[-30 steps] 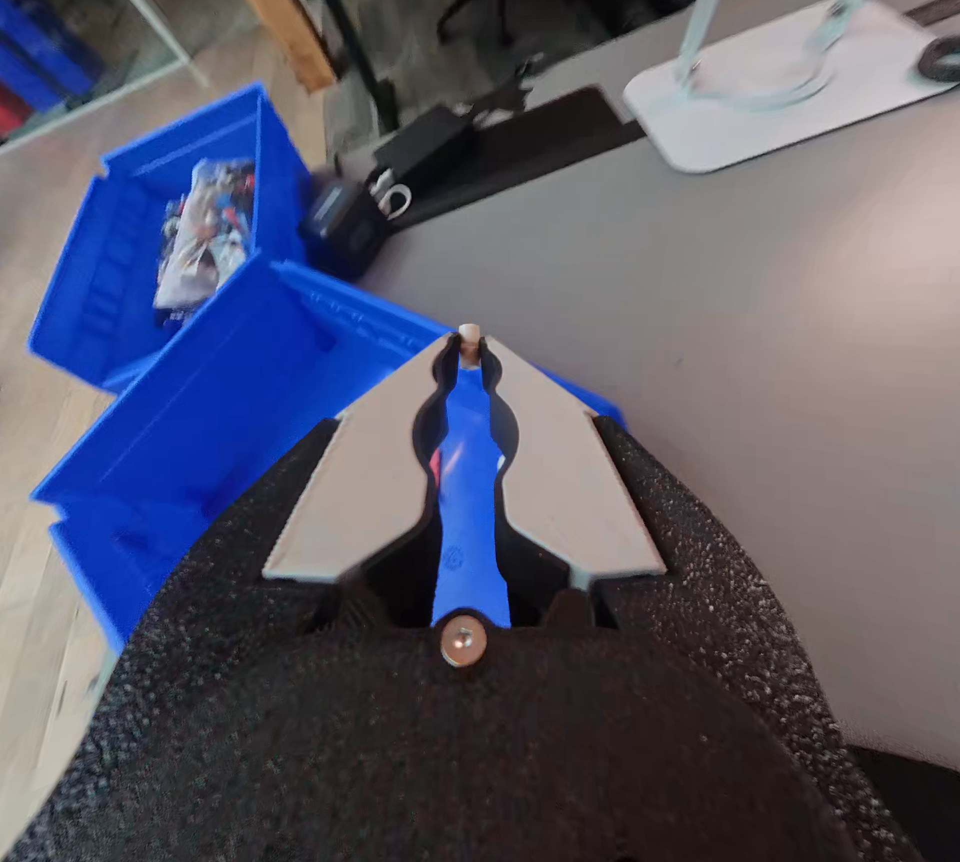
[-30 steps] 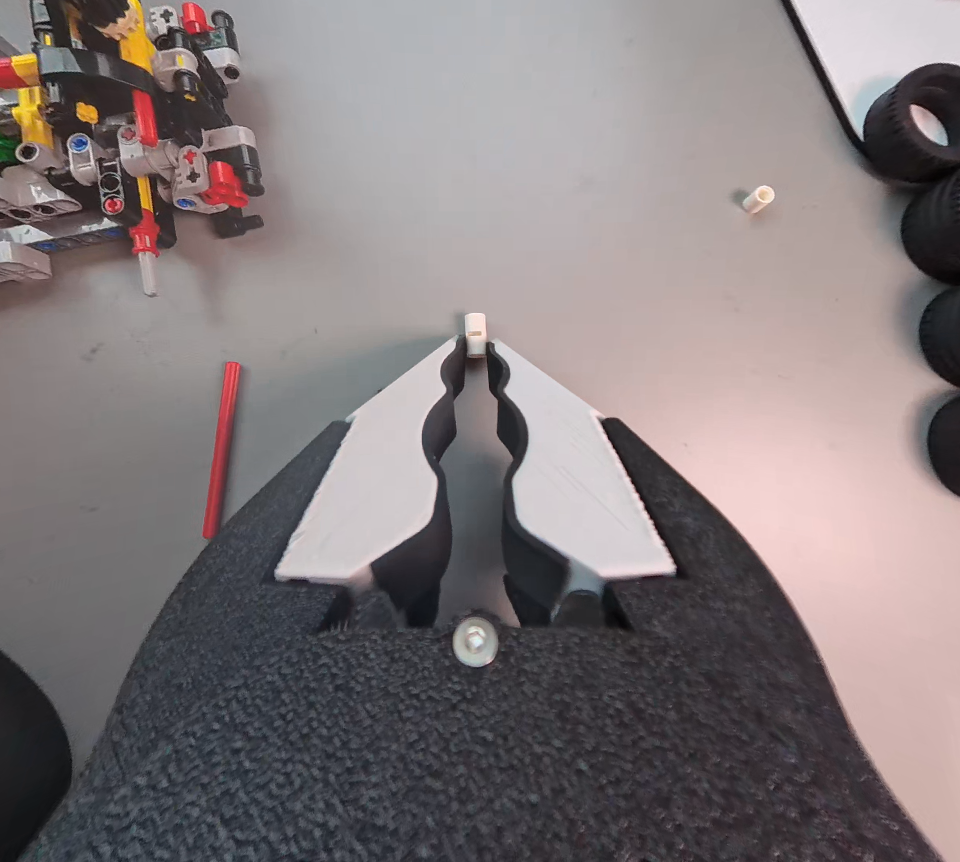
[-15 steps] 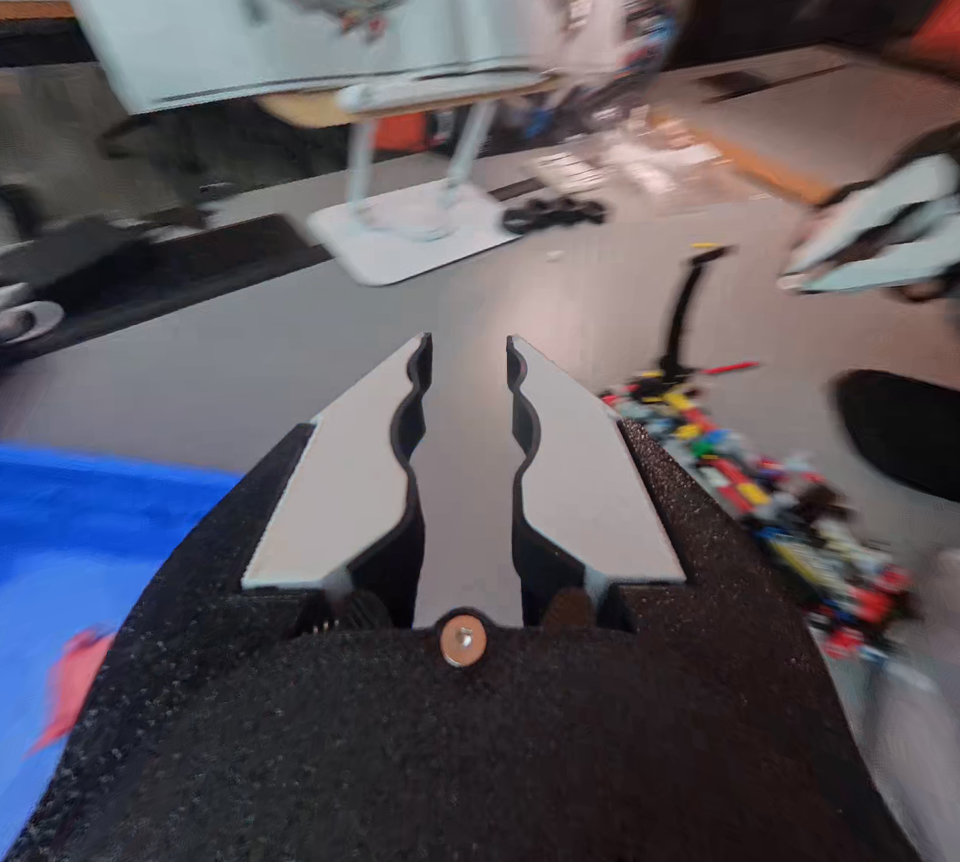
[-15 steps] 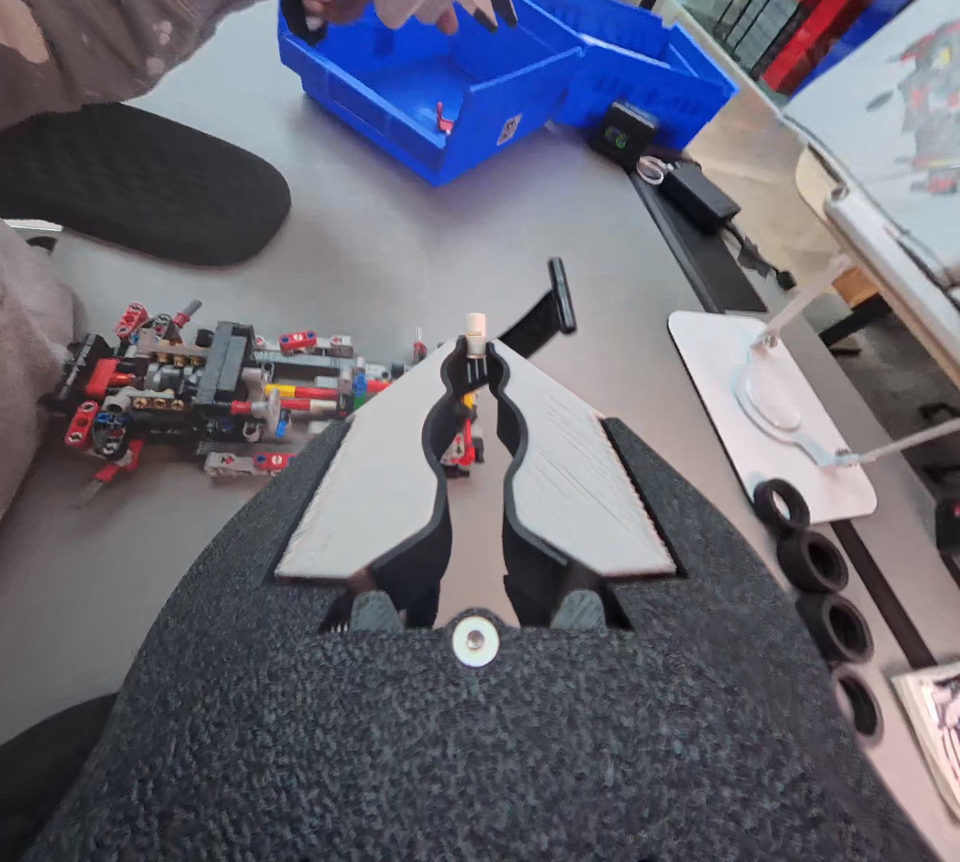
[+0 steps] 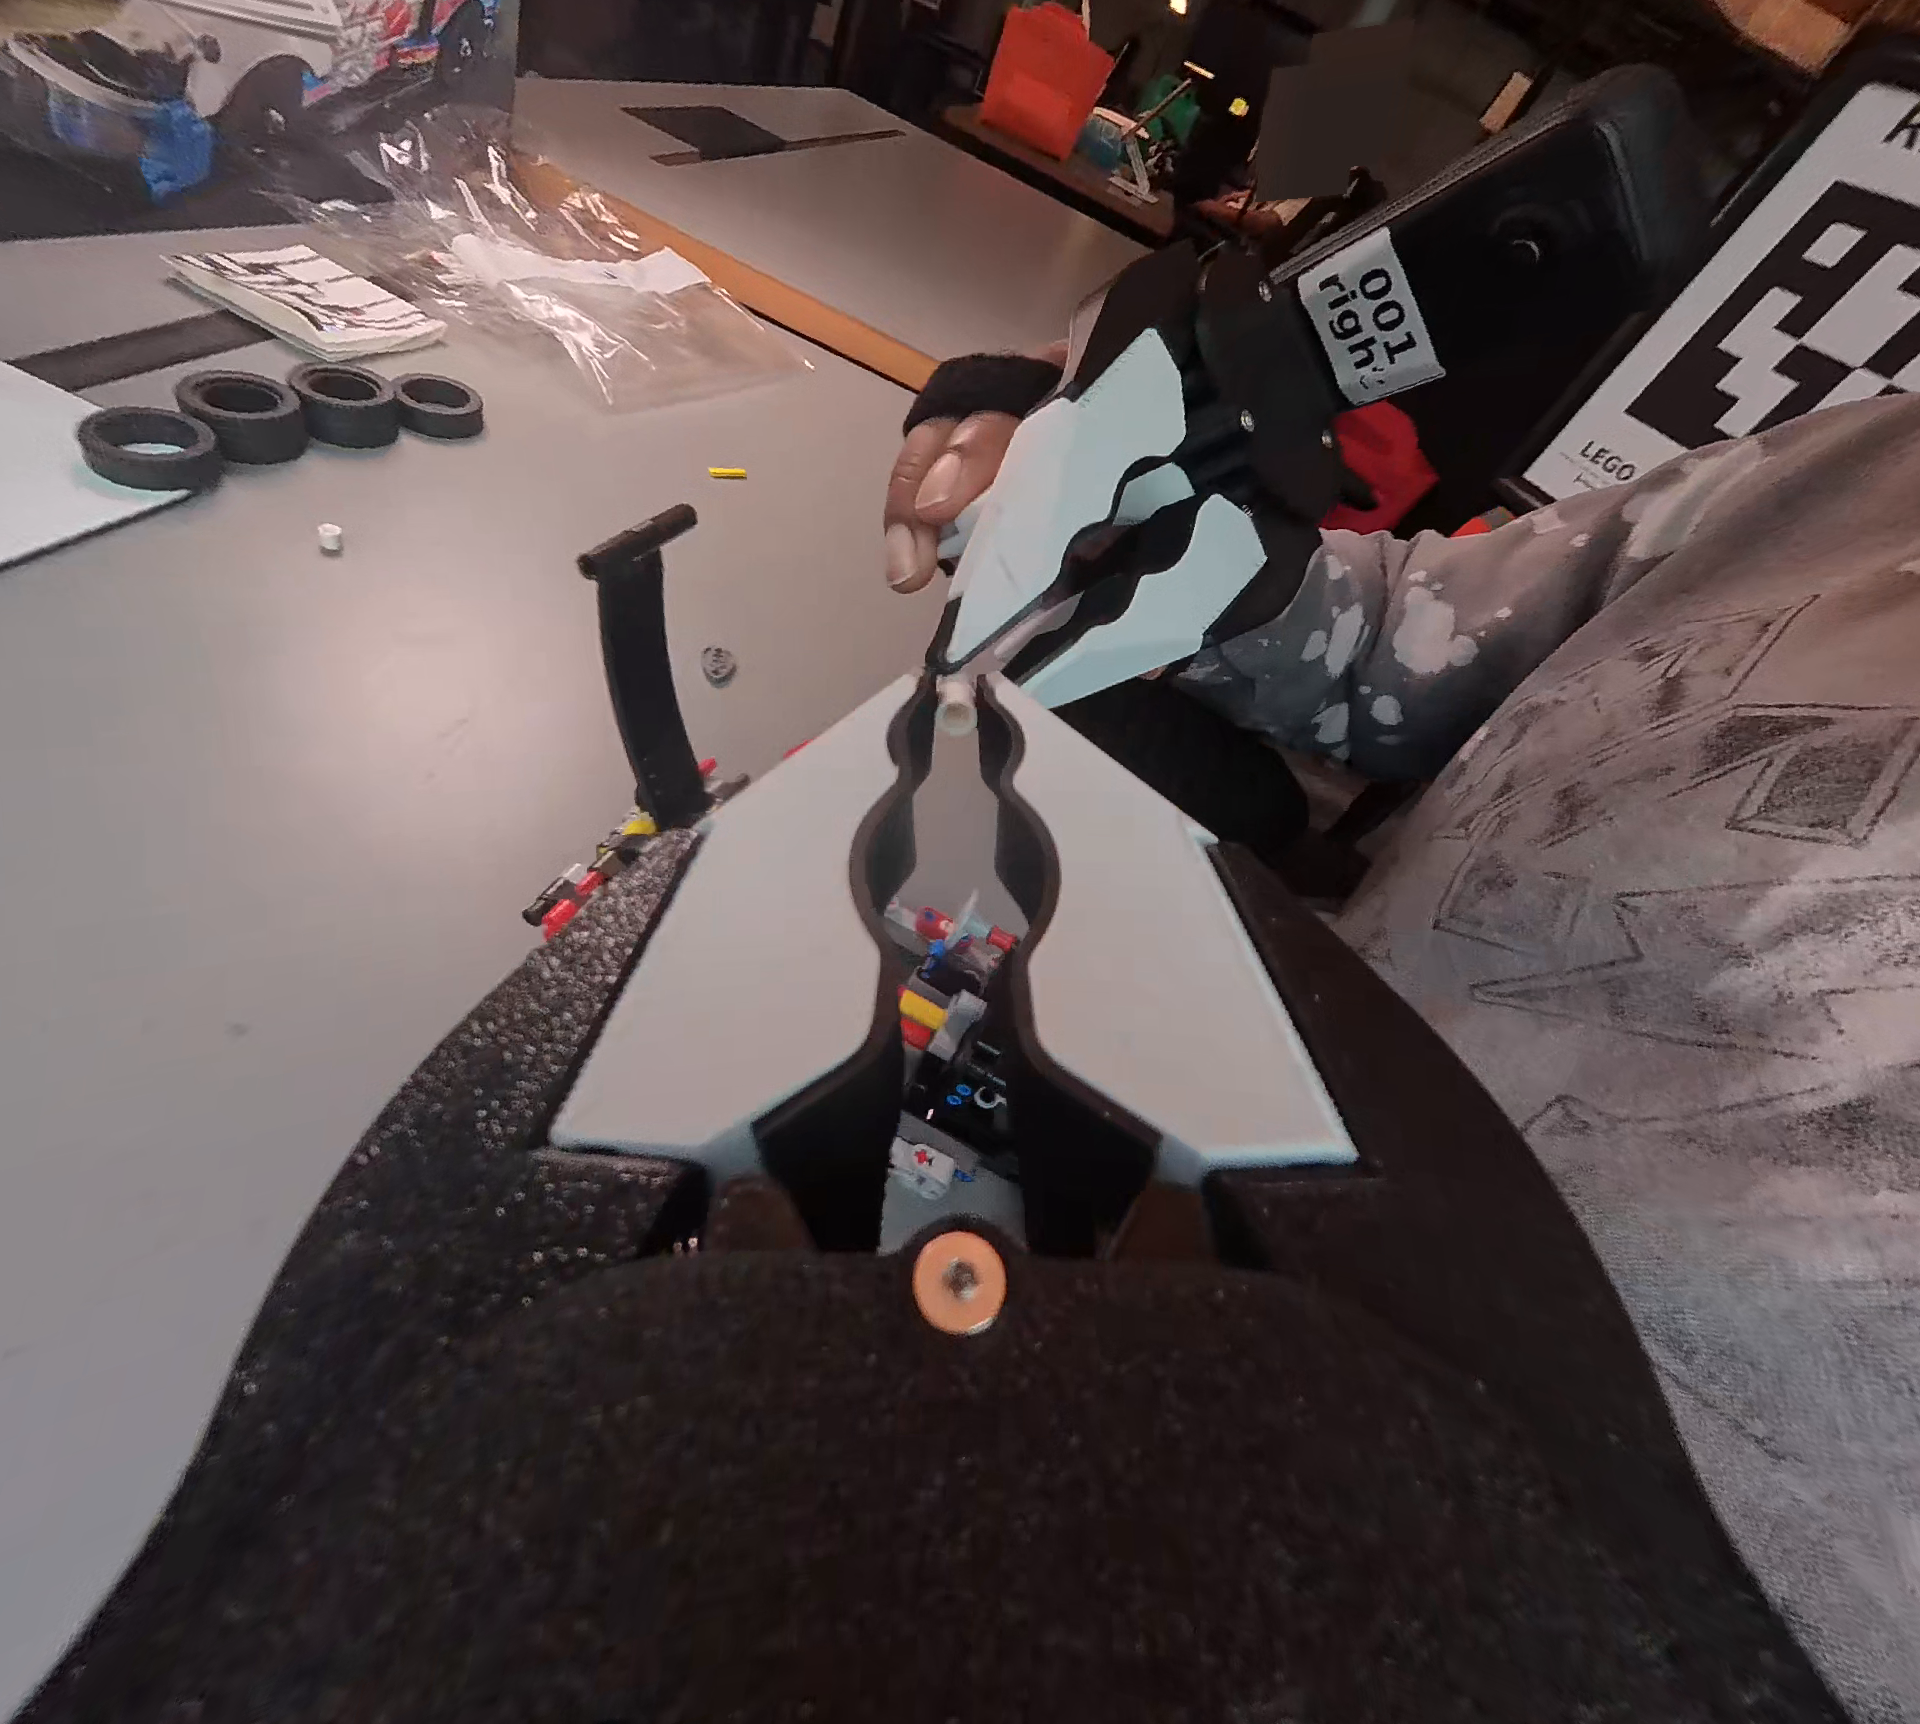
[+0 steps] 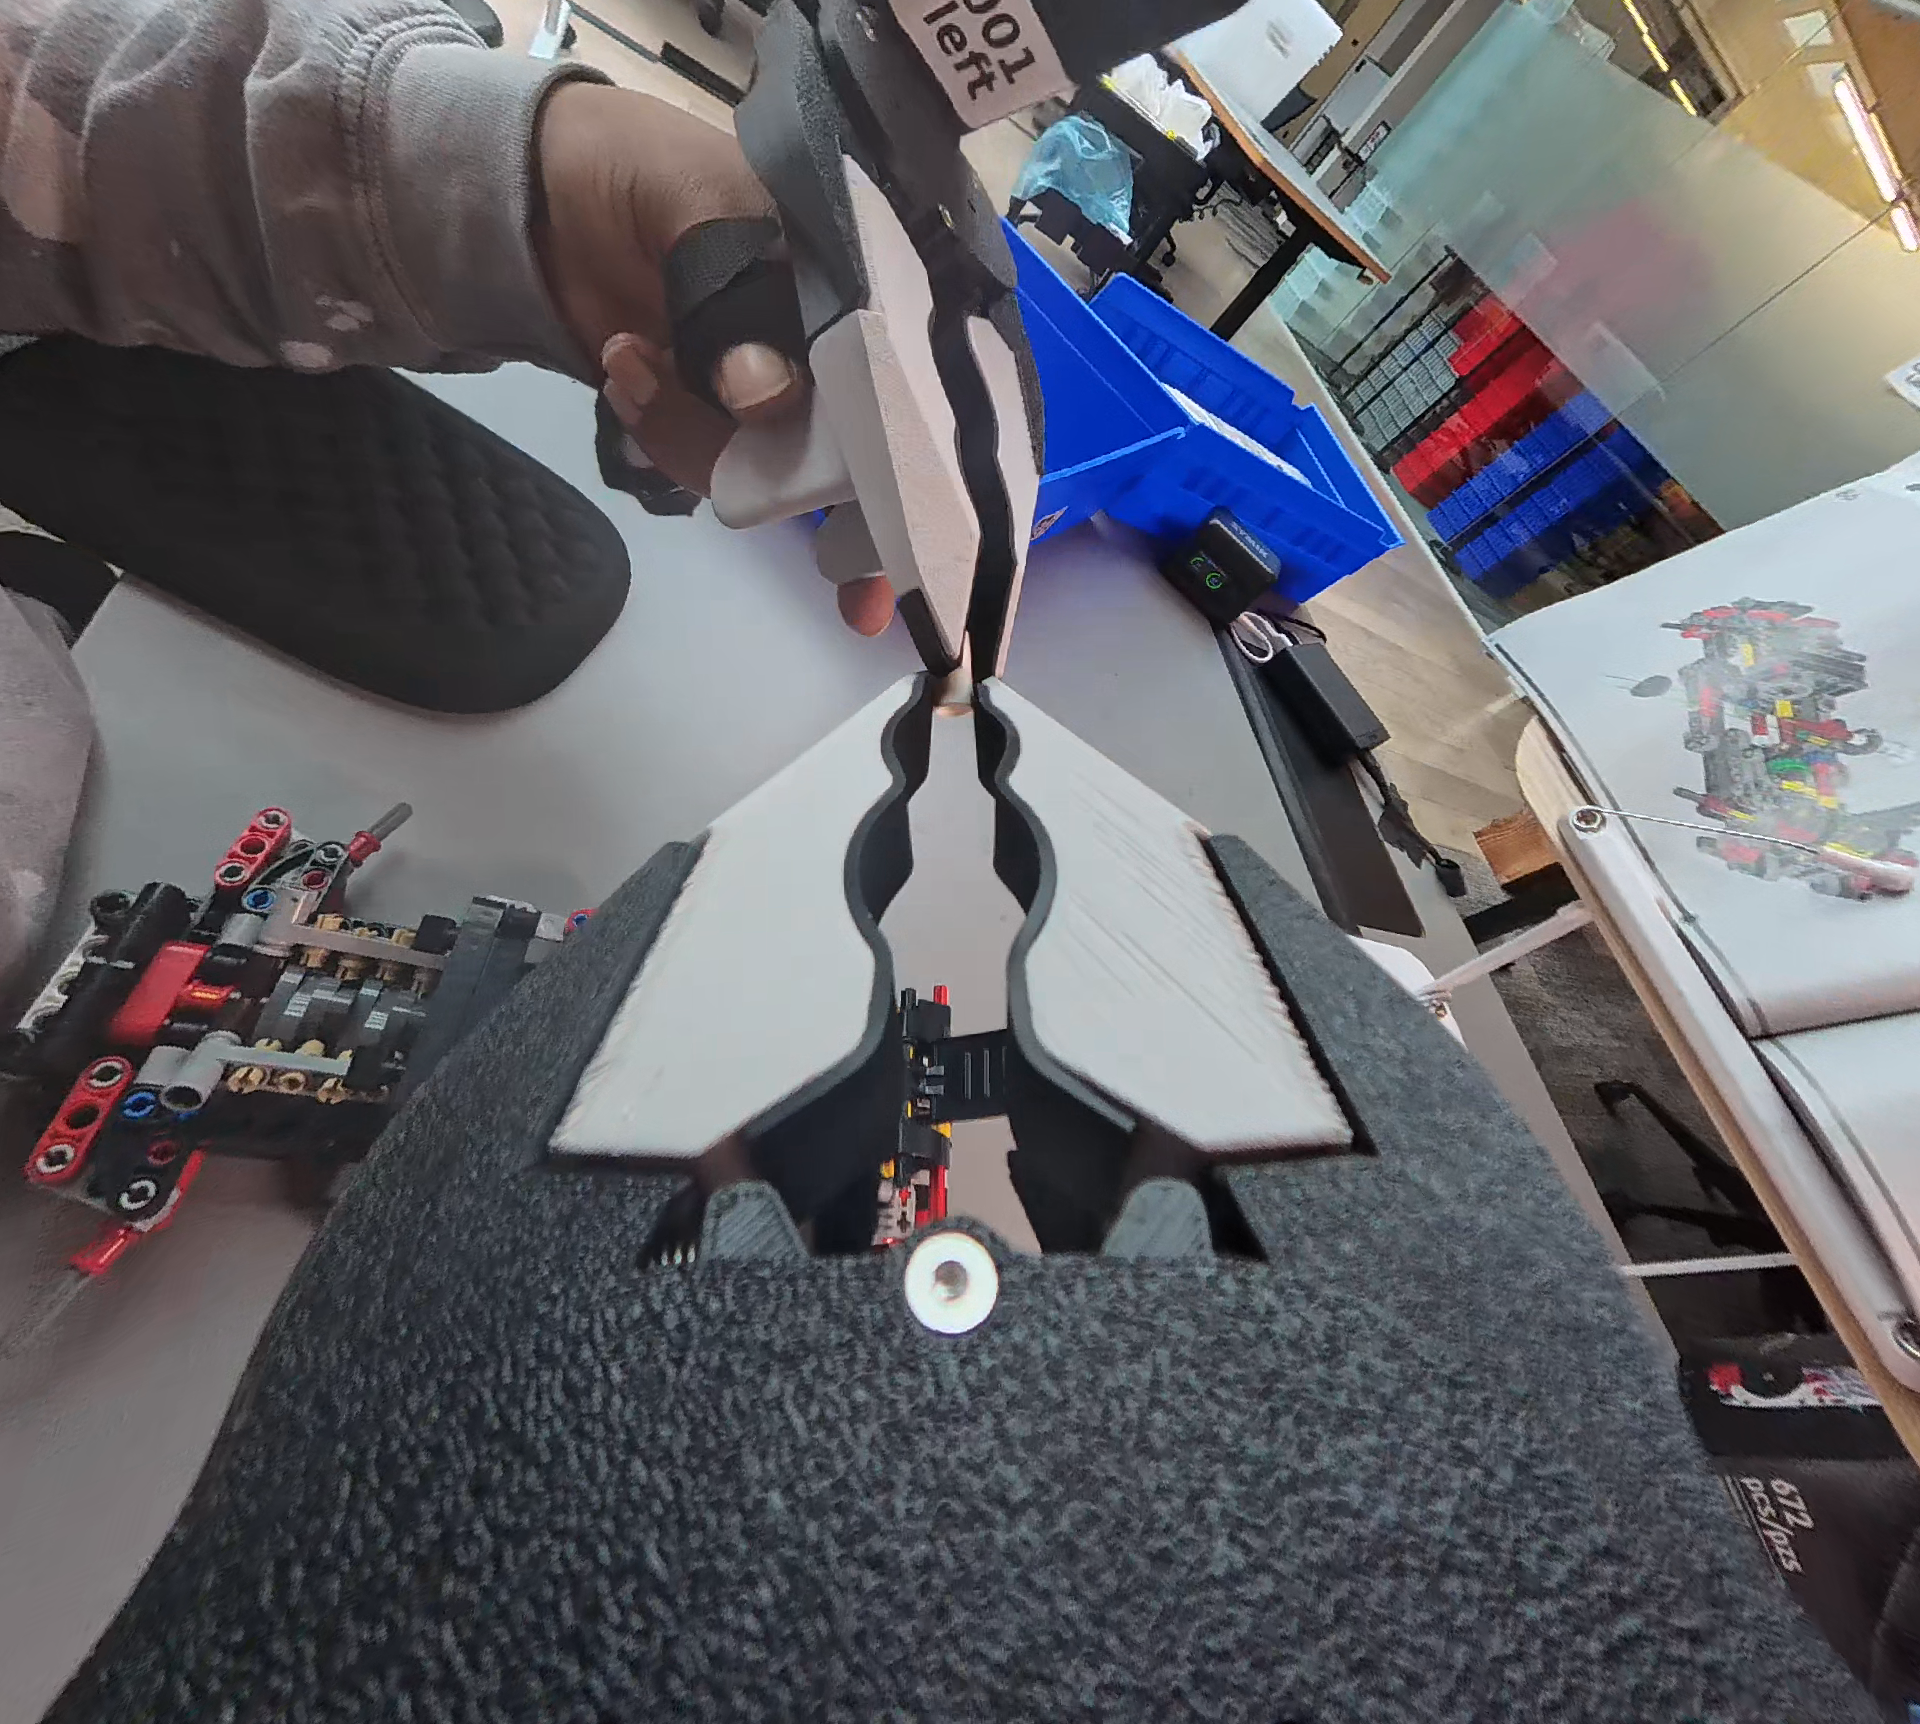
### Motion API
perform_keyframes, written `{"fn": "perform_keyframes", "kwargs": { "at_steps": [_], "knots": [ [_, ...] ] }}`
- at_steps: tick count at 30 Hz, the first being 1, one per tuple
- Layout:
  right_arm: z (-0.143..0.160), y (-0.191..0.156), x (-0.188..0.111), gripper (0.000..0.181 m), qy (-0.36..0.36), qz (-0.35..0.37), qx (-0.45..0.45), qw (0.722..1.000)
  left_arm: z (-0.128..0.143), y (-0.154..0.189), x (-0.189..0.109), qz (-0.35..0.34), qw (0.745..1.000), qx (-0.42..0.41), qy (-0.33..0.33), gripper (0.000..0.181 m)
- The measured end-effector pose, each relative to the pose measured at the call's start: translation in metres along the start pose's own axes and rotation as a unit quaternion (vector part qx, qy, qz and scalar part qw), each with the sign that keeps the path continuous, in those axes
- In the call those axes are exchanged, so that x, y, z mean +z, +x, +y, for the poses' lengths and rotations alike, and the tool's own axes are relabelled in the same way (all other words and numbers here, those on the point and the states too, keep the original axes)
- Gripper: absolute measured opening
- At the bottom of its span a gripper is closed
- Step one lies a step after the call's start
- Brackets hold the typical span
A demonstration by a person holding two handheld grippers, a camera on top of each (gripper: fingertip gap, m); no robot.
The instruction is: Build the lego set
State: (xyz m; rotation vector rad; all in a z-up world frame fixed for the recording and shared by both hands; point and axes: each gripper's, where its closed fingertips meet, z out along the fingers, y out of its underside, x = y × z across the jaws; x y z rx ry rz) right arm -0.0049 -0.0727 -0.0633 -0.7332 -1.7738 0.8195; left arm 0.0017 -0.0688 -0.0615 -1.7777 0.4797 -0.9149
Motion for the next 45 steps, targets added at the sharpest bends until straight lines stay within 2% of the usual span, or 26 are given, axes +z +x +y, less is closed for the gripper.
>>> {"fn": "perform_keyframes", "kwargs": {
  "at_steps": [2, 4, 7, 9, 11, 13, 16, 20, 23, 26, 29, 33, 35, 38, 40, 42, 45],
  "knots": [
    [0.001, 0.008, -0.006, 0.008, 0.003, 0.021, 0.003, 1.0, -0.005, -0.014, -0.013, -0.067, 0.997, 0.044, -0.001, 0.007],
    [0.012, 0.024, -0.023, 0.013, -0.01, 0.041, 0.034, 0.999, -0.017, -0.051, -0.055, -0.207, 0.974, 0.094, 0.005, 0.007],
    [0.05, 0.045, -0.054, 0.015, -0.048, 0.07, 0.099, 0.992, -0.012, -0.116, -0.153, -0.447, 0.882, 0.138, -0.05, 0.008],
    [0.083, 0.051, -0.072, 0.015, -0.085, 0.086, 0.132, 0.984, 0.009, -0.145, -0.207, -0.541, 0.828, 0.106, -0.103, 0.008],
    [0.111, 0.049, -0.085, 0.015, -0.116, 0.093, 0.164, 0.975, 0.033, -0.164, -0.237, -0.588, 0.793, 0.076, -0.142, 0.008],
    [0.133, 0.046, -0.093, 0.015, -0.138, 0.101, 0.187, 0.968, 0.052, -0.174, -0.246, -0.596, 0.786, 0.048, -0.157, 0.008],
    [0.158, 0.042, -0.103, 0.015, -0.173, 0.113, 0.203, 0.957, 0.061, -0.182, -0.248, -0.602, 0.783, 0.039, -0.15, 0.023],
    [0.184, 0.02, -0.109, 0.014, -0.227, 0.075, 0.223, 0.945, 0.047, -0.176, -0.236, -0.586, 0.802, 0.053, -0.1, 0.037],
    [0.198, -0.01, -0.11, 0.014, -0.265, 0.011, 0.238, 0.934, 0.03, -0.159, -0.213, -0.536, 0.84, 0.072, -0.044, 0.04],
    [0.208, -0.031, -0.107, 0.014, -0.288, -0.028, 0.244, 0.926, 0.02, -0.135, -0.178, -0.453, 0.888, 0.077, -0.001, 0.039],
    [0.219, -0.042, -0.103, 0.01, -0.306, -0.052, 0.259, 0.915, 0.025, -0.116, -0.144, -0.38, 0.922, 0.072, 0.0, 0.039],
    [0.22, -0.044, -0.101, 0.004, -0.309, -0.062, 0.262, 0.912, 0.042, -0.1, -0.107, -0.314, 0.947, 0.066, -0.018, 0.037],
    [0.204, -0.037, -0.095, 0.004, -0.267, -0.054, 0.254, 0.928, 0.05, -0.088, -0.087, -0.272, 0.96, 0.06, -0.024, 0.035],
    [0.148, -0.023, -0.084, 0.003, -0.155, -0.043, 0.226, 0.961, 0.054, -0.061, -0.051, -0.185, 0.983, 0.022, -0.003, 0.032],
    [0.114, -0.019, -0.076, 0.004, -0.113, -0.043, 0.188, 0.975, 0.049, -0.036, -0.022, -0.102, 0.994, -0.02, 0.035, 0.031],
    [0.084, -0.02, -0.065, 0.003, -0.082, -0.047, 0.153, 0.984, 0.046, -0.017, 0.001, -0.043, 0.996, -0.062, 0.052, 0.031],
    [0.053, -0.023, -0.049, 0.004, -0.051, -0.056, 0.116, 0.99, 0.036, -0.004, 0.016, -0.01, 0.995, -0.068, 0.07, 0.029]
  ]
}}
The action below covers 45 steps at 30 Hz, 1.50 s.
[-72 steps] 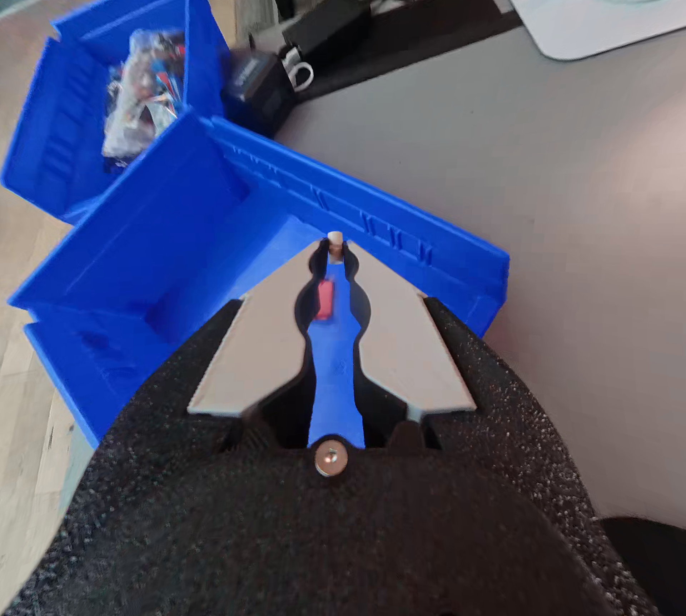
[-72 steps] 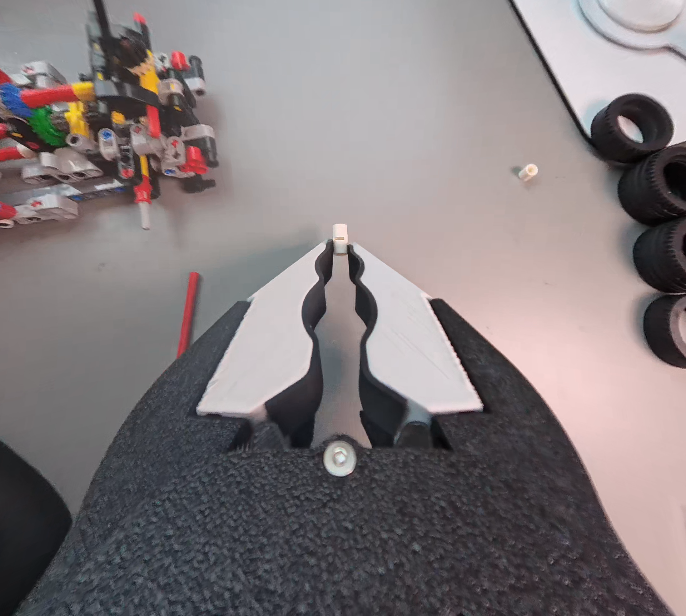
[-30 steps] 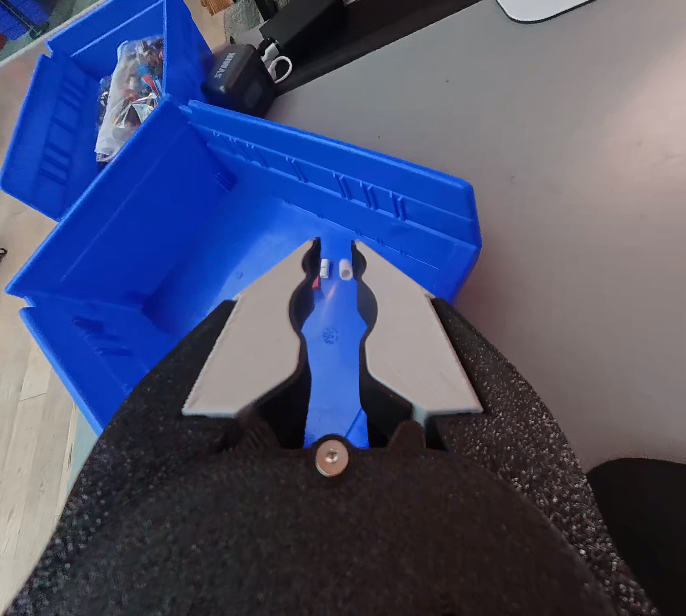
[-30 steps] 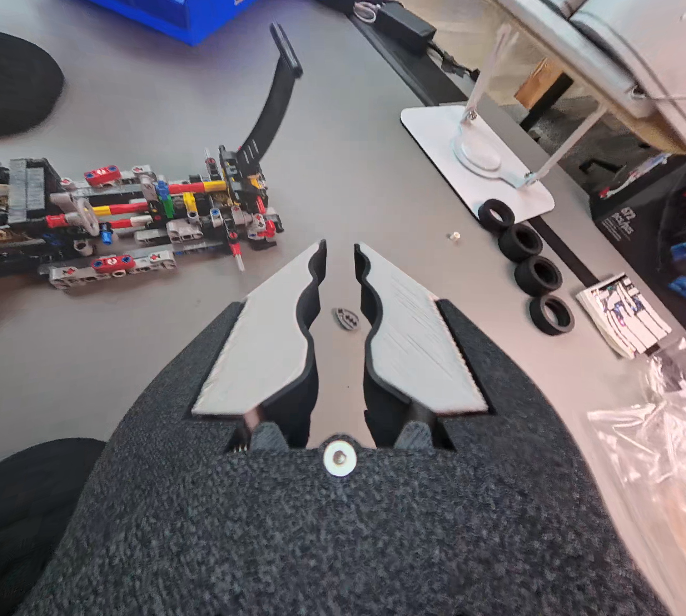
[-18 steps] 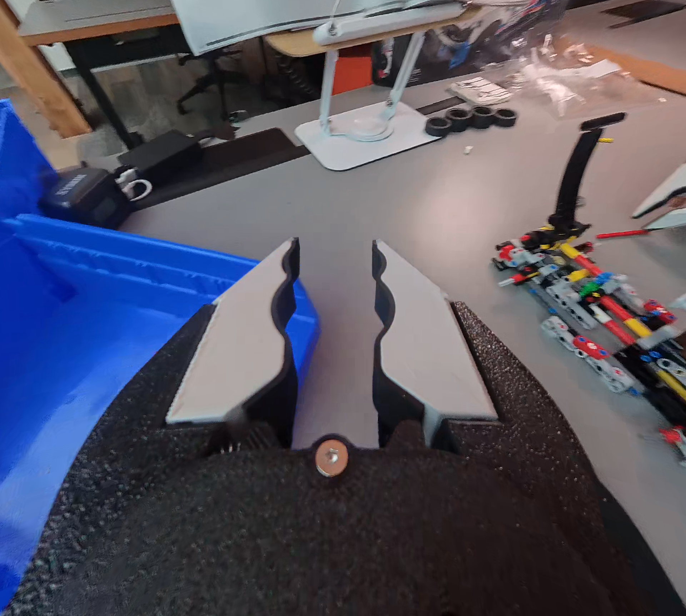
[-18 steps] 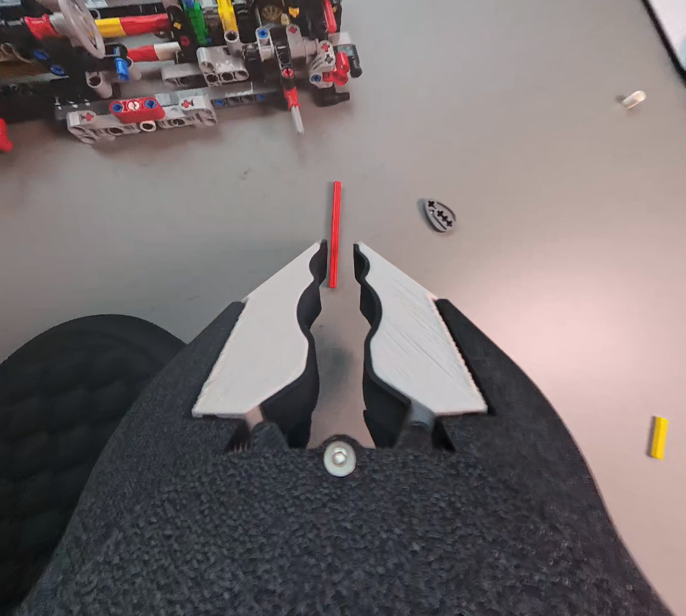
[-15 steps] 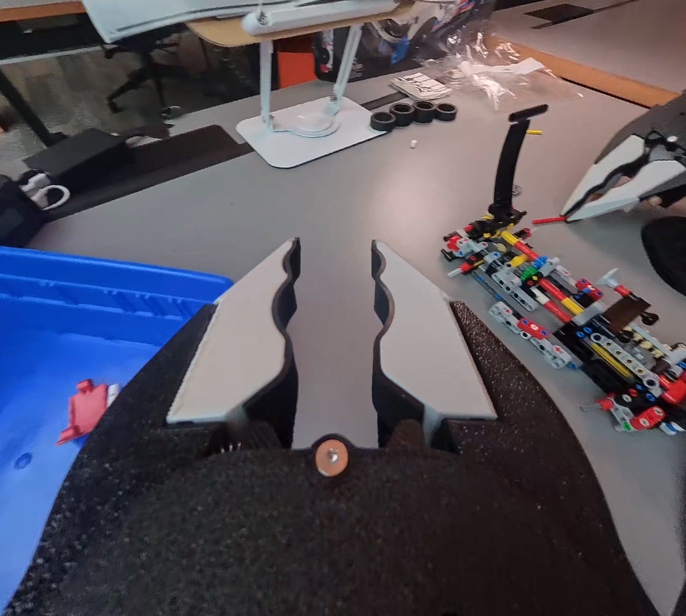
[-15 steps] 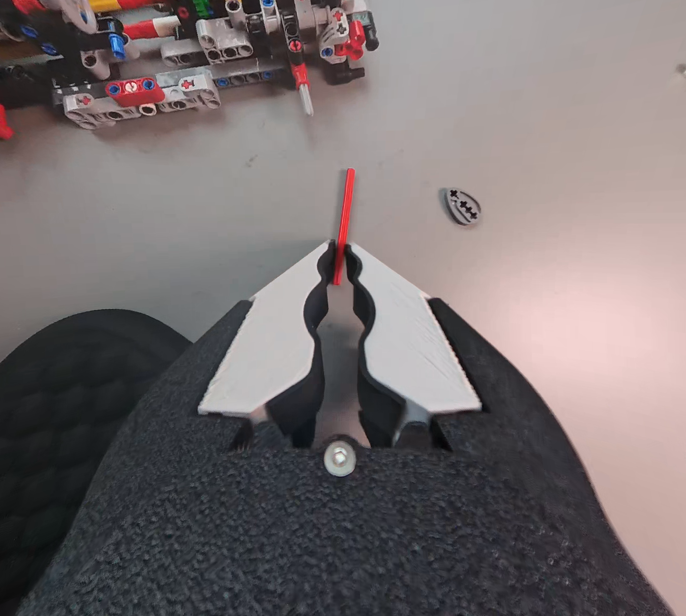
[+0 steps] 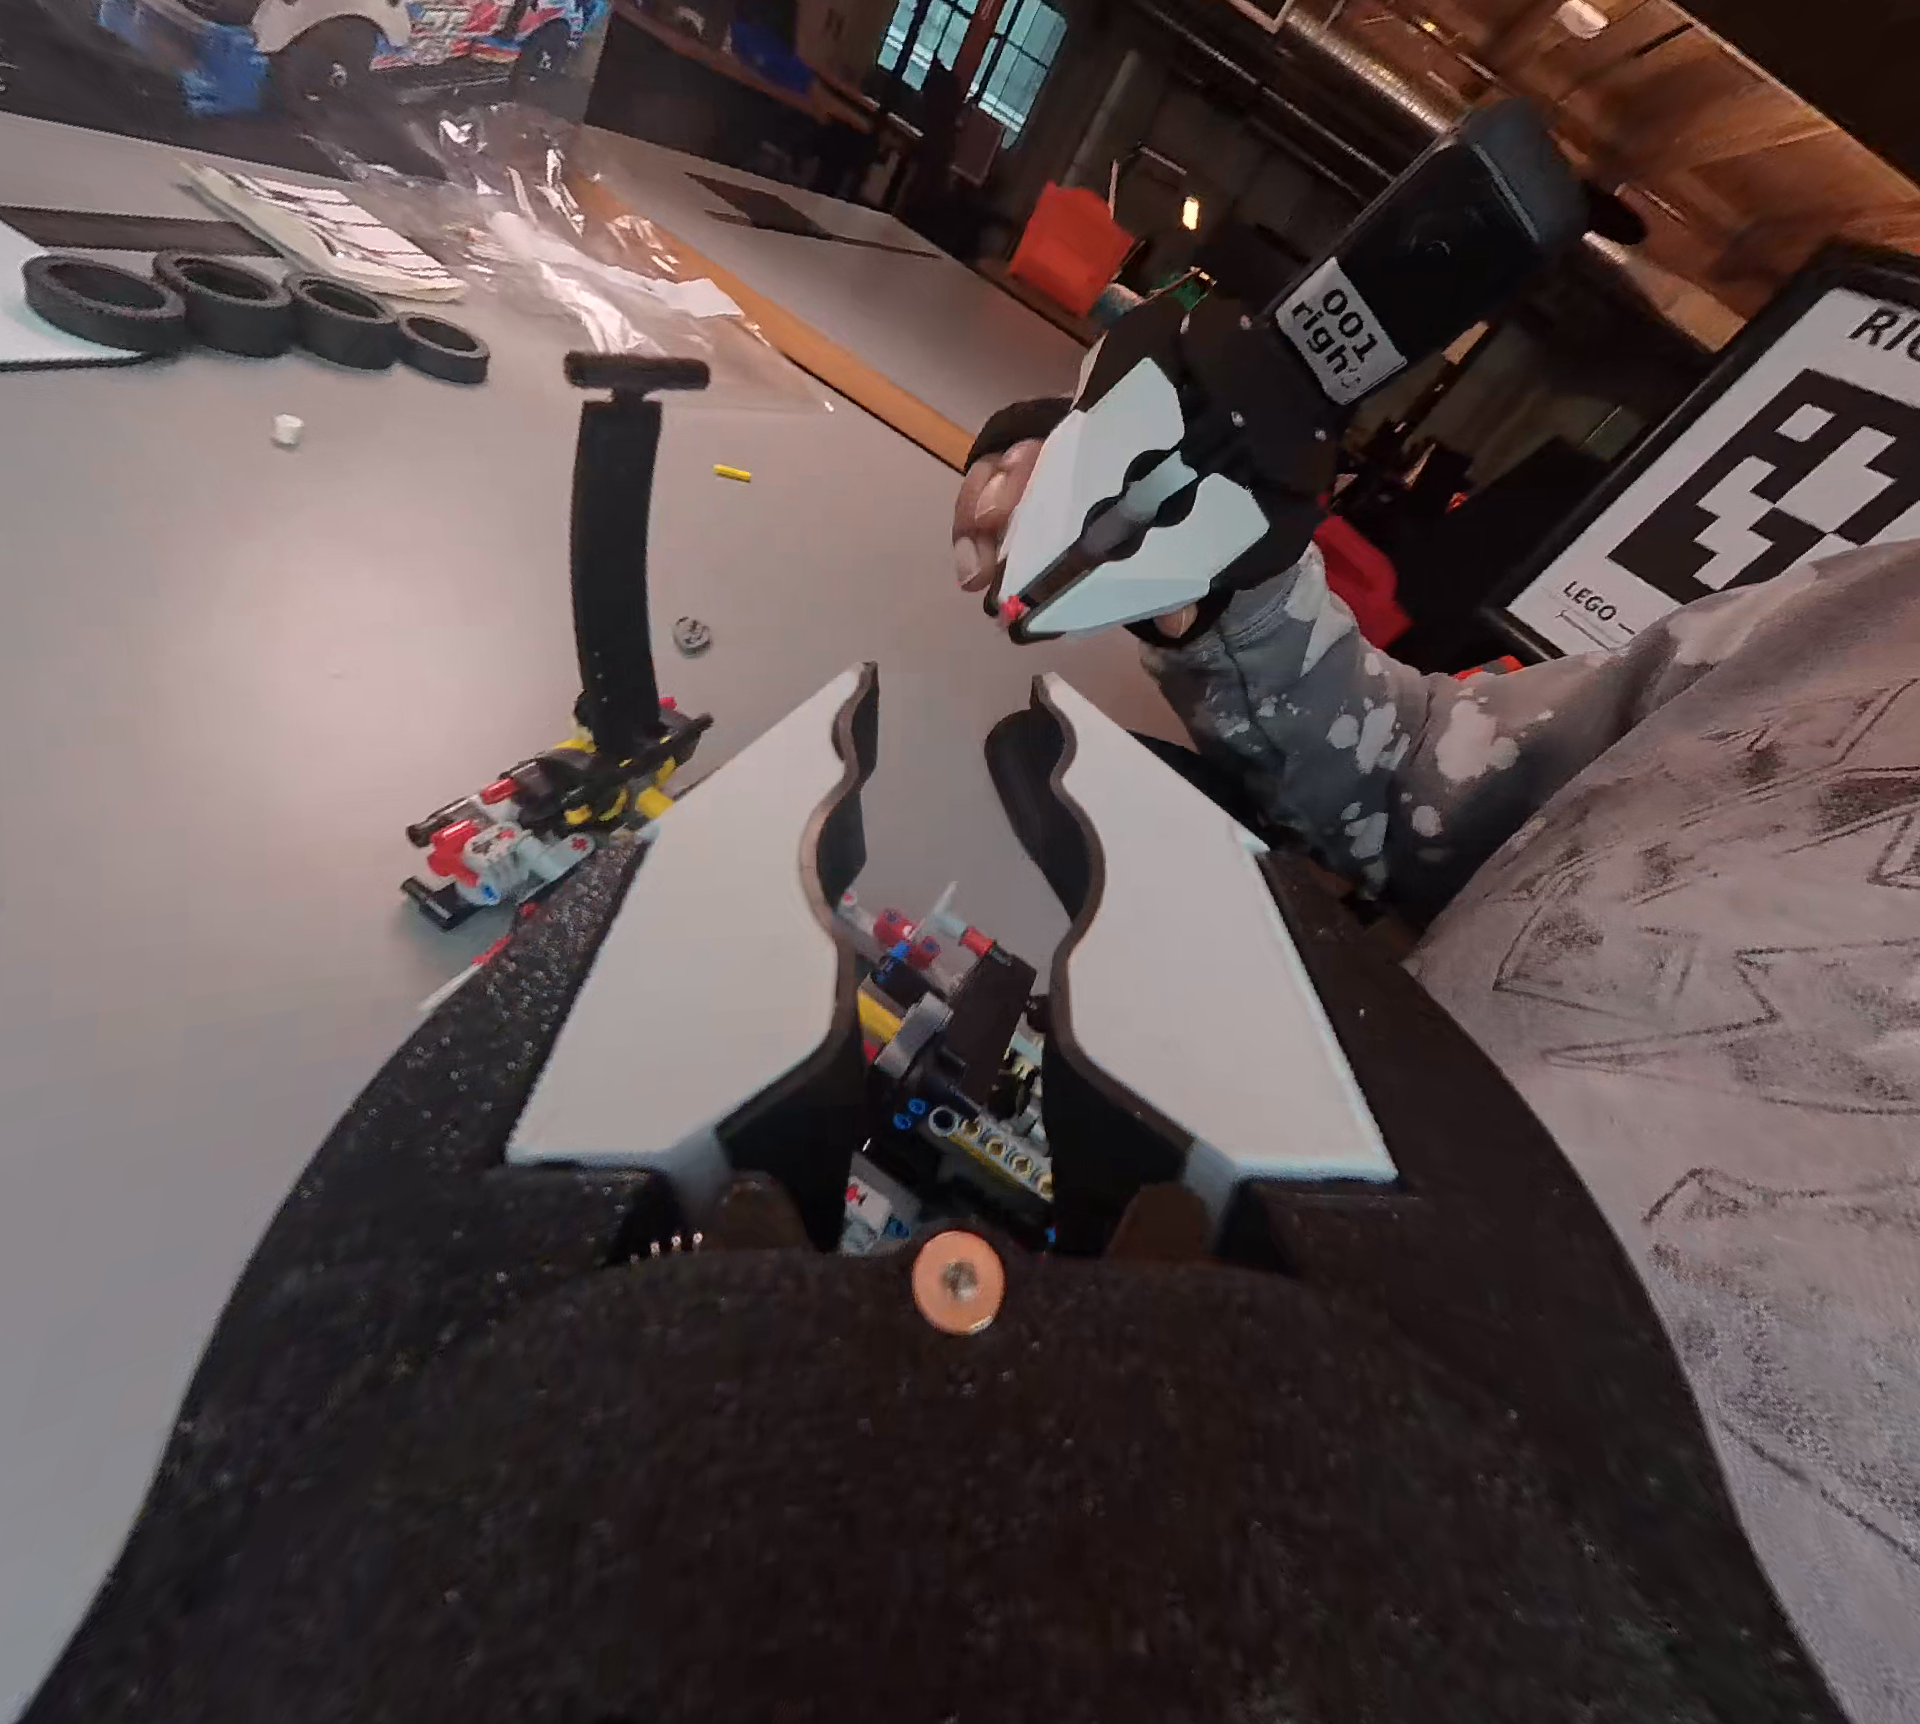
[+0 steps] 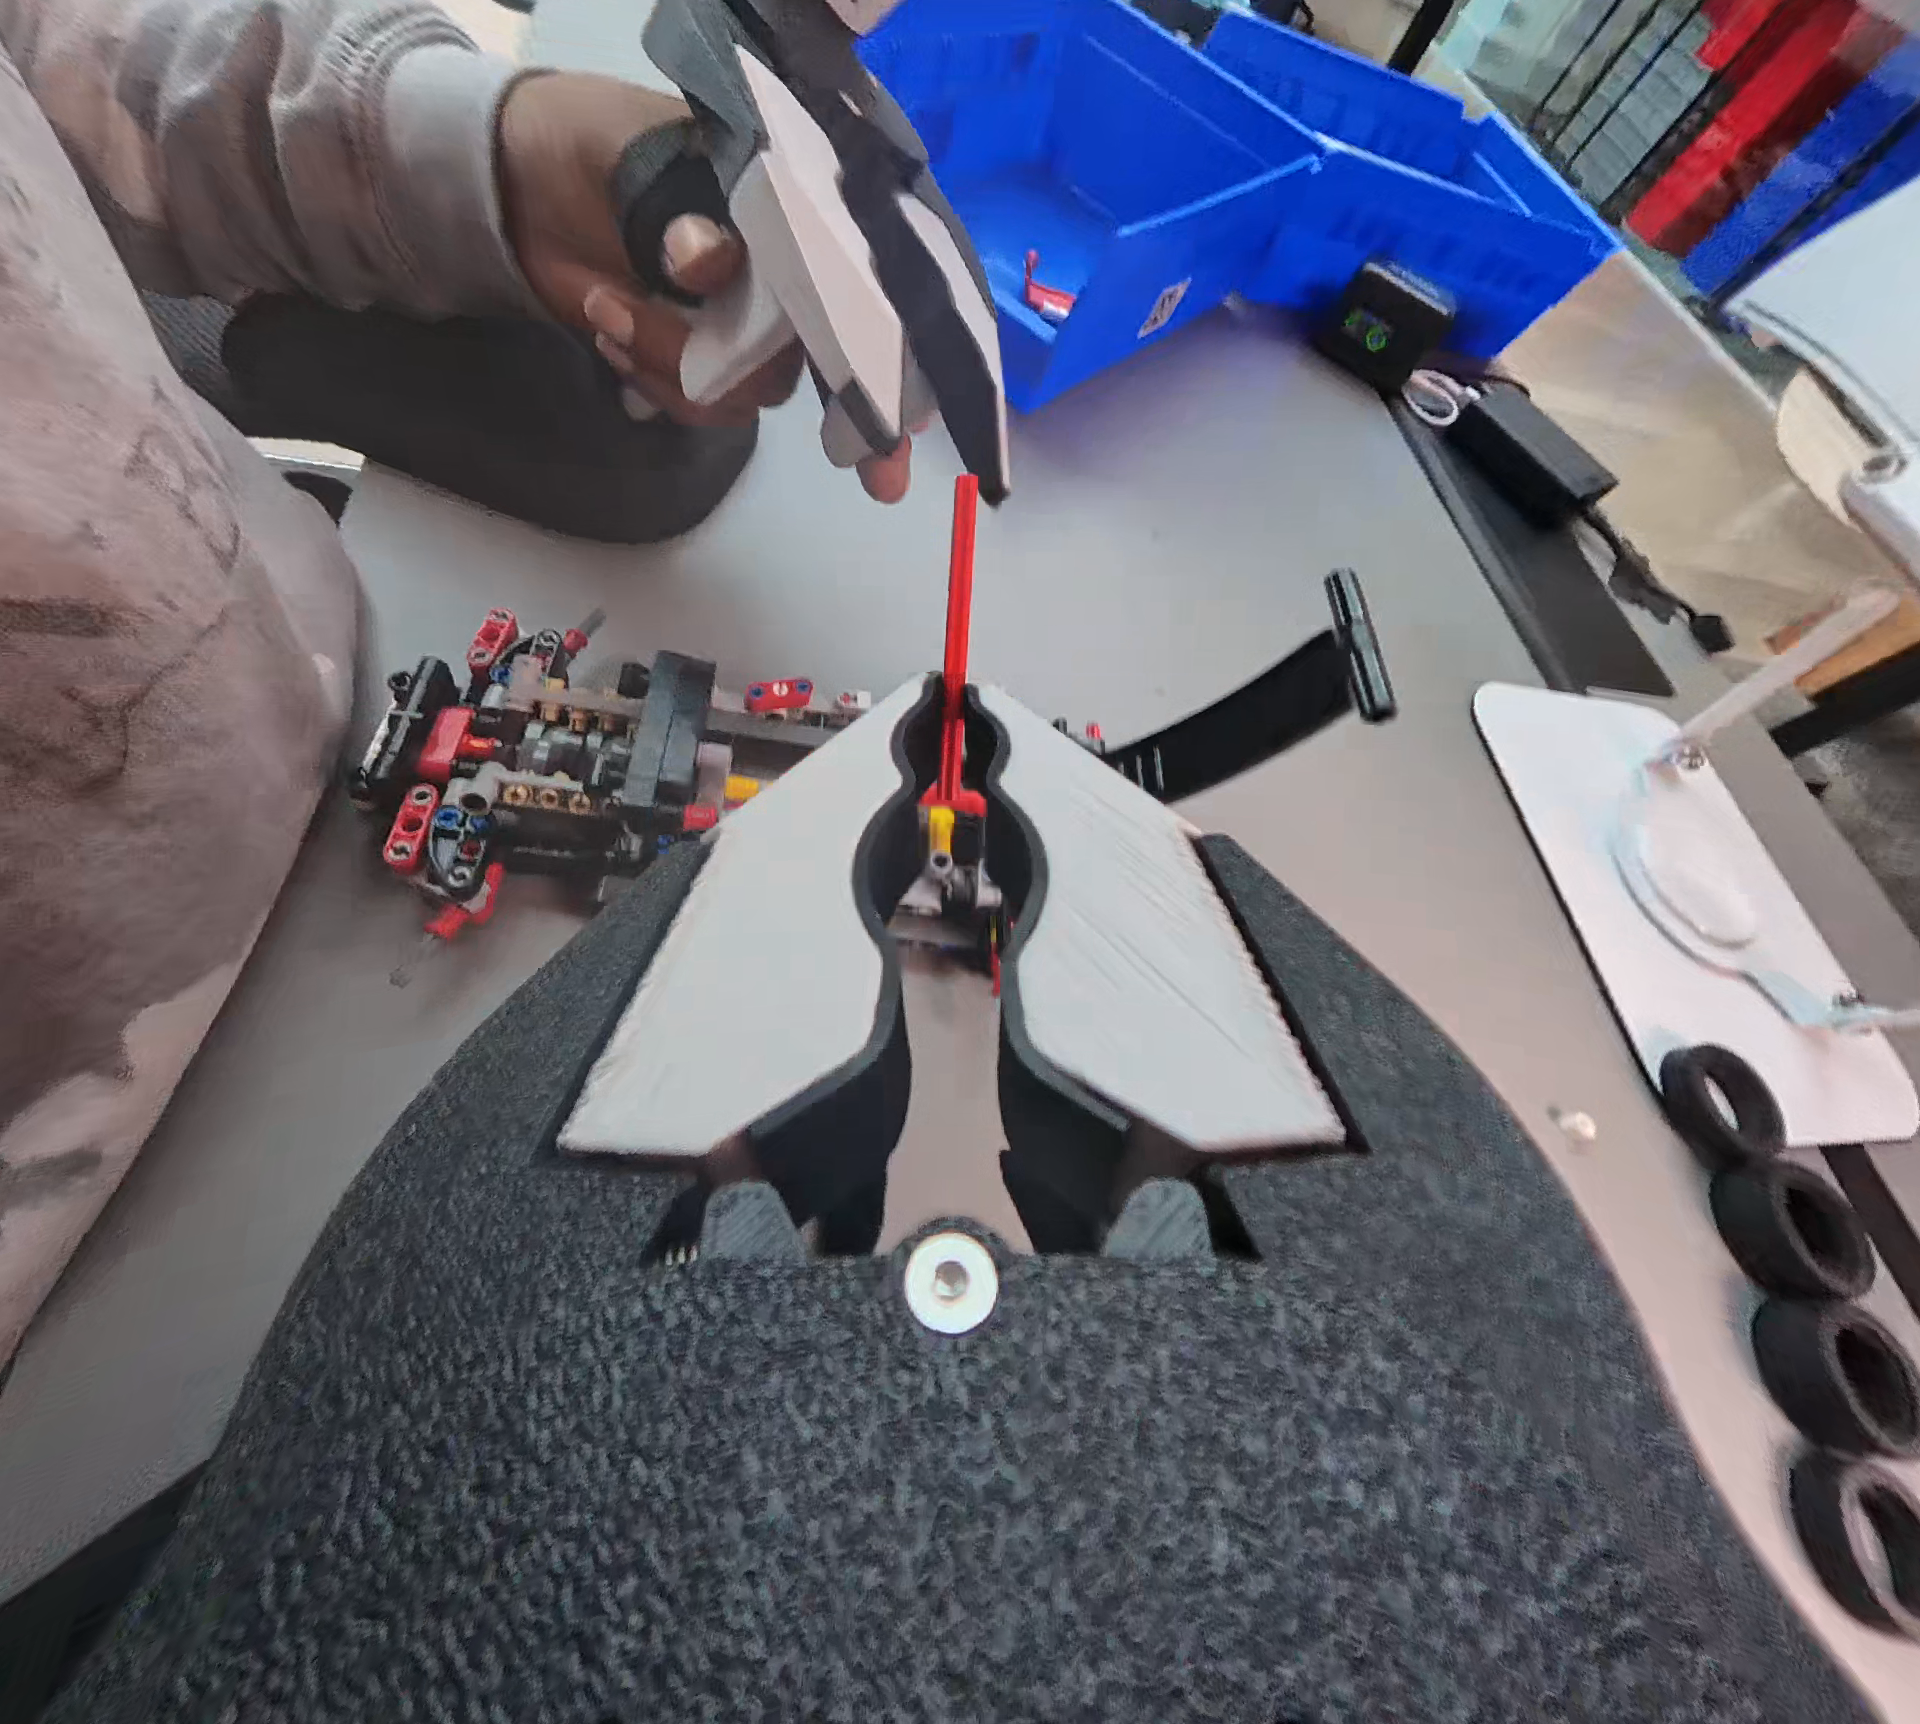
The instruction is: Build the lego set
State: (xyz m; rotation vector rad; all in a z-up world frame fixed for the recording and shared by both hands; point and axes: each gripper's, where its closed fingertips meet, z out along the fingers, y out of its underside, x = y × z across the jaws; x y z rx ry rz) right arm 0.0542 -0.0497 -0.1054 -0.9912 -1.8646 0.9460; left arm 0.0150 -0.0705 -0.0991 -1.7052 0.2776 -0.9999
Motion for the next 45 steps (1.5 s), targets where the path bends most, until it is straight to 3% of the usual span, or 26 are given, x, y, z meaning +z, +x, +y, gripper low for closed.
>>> {"fn": "perform_keyframes", "kwargs": {
  "at_steps": [4, 10, 27, 29, 31, 34, 36, 38, 40, 42, 43, 45],
  "knots": [
    [-0.02, -0.007, 0.013, 0.004, 0.024, -0.013, -0.016, 0.999, -0.014, 0.014, 0.002, 0.028, 0.999, 0.005, 0.024, 0.02],
    [-0.024, -0.011, 0.024, 0.004, 0.031, -0.028, -0.015, 0.999, -0.012, 0.018, 0.001, 0.023, 0.999, 0.044, 0.014, 0.004],
    [-0.021, -0.001, 0.025, 0.011, 0.053, -0.013, 0.01, 0.998, -0.013, 0.01, -0.005, -0.014, 0.995, 0.101, 0.013, 0.003],
    [-0.021, 0.004, 0.019, 0.018, 0.056, -0.009, 0.018, 0.998, -0.02, 0.0, -0.016, -0.05, 0.991, 0.126, 0.013, 0.003],
    [-0.012, 0.02, 0.01, 0.019, 0.036, 0.023, 0.026, 0.999, -0.04, -0.026, -0.046, -0.149, 0.974, 0.172, 0.018, 0.003],
    [0.021, 0.058, -0.004, 0.02, -0.012, 0.087, 0.069, 0.994, -0.07, -0.086, -0.128, -0.369, 0.899, 0.236, -0.005, 0.004],
    [0.043, 0.07, 0.0, 0.026, -0.027, 0.083, 0.123, 0.989, -0.074, -0.122, -0.183, -0.476, 0.852, 0.215, -0.032, 0.004],
    [0.052, 0.07, 0.014, 0.032, -0.023, 0.058, 0.162, 0.985, -0.06, -0.152, -0.215, -0.524, 0.834, 0.156, -0.073, 0.005],
    [0.06, 0.065, 0.033, 0.041, -0.031, 0.031, 0.177, 0.983, -0.053, -0.168, -0.231, -0.549, 0.823, 0.129, -0.07, 0.009],
    [0.065, 0.06, 0.05, 0.044, -0.037, 0.008, 0.188, 0.981, -0.049, -0.175, -0.232, -0.549, 0.826, 0.109, -0.065, 0.032],
    [0.067, 0.058, 0.057, 0.041, -0.038, -0.003, 0.198, 0.979, -0.051, -0.175, -0.23, -0.548, 0.827, 0.113, -0.058, 0.037],
    [0.064, 0.053, 0.066, 0.014, -0.03, -0.022, 0.203, 0.978, -0.058, -0.171, -0.223, -0.542, 0.828, 0.133, -0.048, 0.04]
  ]
}}
